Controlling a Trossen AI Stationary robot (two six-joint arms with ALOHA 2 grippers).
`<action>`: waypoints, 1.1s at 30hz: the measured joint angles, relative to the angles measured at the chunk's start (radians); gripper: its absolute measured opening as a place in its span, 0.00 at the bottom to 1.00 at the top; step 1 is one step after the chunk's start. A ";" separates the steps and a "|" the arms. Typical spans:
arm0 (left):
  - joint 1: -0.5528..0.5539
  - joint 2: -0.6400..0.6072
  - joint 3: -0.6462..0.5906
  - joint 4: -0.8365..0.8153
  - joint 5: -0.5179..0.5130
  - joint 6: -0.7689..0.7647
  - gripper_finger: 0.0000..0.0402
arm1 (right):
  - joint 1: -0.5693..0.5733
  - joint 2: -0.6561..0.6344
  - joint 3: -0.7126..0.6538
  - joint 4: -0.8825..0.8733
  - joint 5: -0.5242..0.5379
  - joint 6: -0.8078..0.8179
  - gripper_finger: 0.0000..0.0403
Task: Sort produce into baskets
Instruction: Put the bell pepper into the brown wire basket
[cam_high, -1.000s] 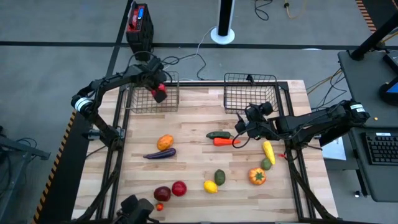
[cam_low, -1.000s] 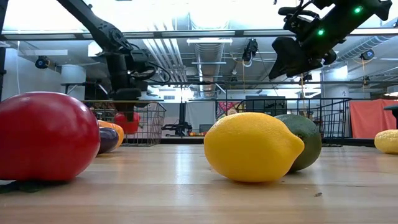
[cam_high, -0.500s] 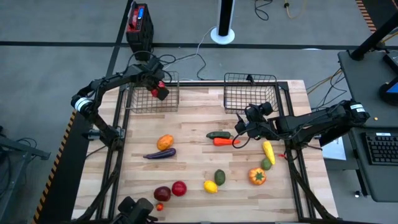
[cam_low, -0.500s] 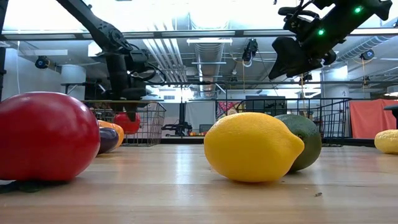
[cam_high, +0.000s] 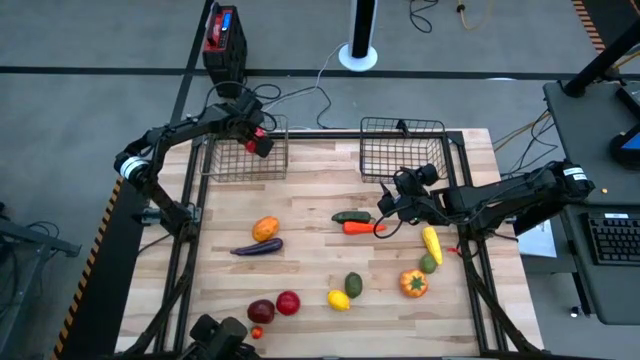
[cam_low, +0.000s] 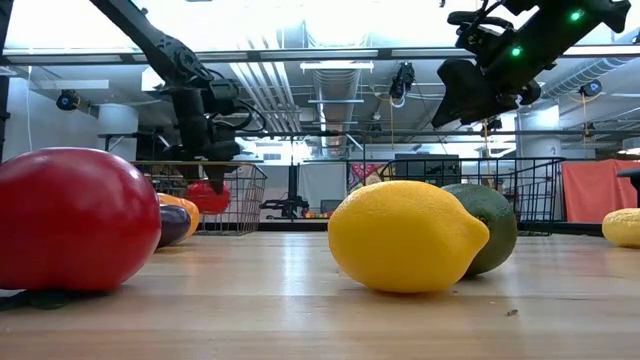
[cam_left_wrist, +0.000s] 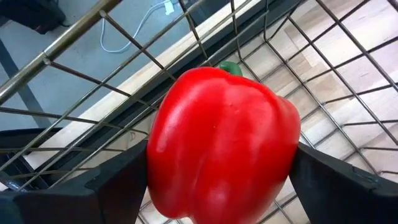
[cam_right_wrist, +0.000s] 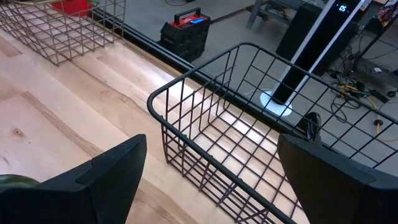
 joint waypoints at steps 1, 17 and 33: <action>0.000 0.000 0.000 0.005 0.000 -0.002 0.82 | 0.000 0.000 0.000 0.000 0.000 0.000 0.88; 0.000 0.000 -0.005 0.022 0.000 -0.018 0.82 | 0.000 0.000 0.000 0.000 0.000 0.000 0.88; 0.009 0.000 -0.048 0.016 0.001 0.028 0.82 | 0.000 0.000 0.000 0.000 -0.016 0.002 0.88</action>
